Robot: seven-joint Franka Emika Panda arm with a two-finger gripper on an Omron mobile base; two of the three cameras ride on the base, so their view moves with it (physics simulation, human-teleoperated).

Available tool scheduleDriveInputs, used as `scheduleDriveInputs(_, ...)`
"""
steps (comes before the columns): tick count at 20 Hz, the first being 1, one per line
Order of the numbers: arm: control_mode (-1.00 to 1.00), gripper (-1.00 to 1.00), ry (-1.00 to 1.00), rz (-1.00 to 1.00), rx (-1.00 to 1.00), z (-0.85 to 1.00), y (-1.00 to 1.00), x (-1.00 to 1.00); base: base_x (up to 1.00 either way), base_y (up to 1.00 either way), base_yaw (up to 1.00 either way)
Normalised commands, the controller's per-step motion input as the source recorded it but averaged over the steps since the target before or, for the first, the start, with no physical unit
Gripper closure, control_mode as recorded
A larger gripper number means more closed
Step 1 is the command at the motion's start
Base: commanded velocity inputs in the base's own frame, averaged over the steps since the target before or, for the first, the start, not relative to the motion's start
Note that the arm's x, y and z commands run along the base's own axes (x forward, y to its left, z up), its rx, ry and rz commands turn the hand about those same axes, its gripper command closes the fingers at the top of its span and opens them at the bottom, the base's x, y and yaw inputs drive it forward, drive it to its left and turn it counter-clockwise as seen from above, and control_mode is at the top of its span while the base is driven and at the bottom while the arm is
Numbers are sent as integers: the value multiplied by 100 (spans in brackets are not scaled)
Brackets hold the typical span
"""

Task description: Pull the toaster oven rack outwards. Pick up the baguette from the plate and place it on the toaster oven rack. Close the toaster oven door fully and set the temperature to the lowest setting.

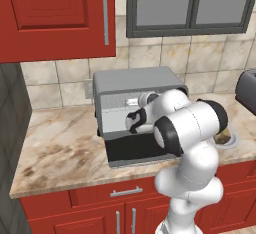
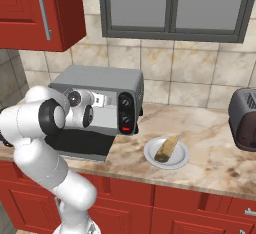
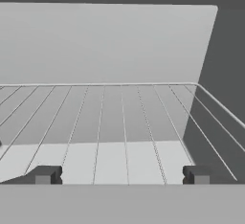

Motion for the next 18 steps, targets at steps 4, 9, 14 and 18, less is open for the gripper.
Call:
scheduleDriveInputs(4, -100, -100, 0, 0, 0, -26, 0, 24, 0, 0, 0)
scheduleDriveInputs(9, -100, -100, 0, 0, 0, -19, 0, 19, 0, 0, 0)
scheduleDriveInputs(14, -100, -100, 5, 0, 0, -24, 0, 2, 0, 0, 0)
scheduleDriveInputs(18, -100, -100, 17, 0, 0, -12, 0, -4, 0, 0, 0)
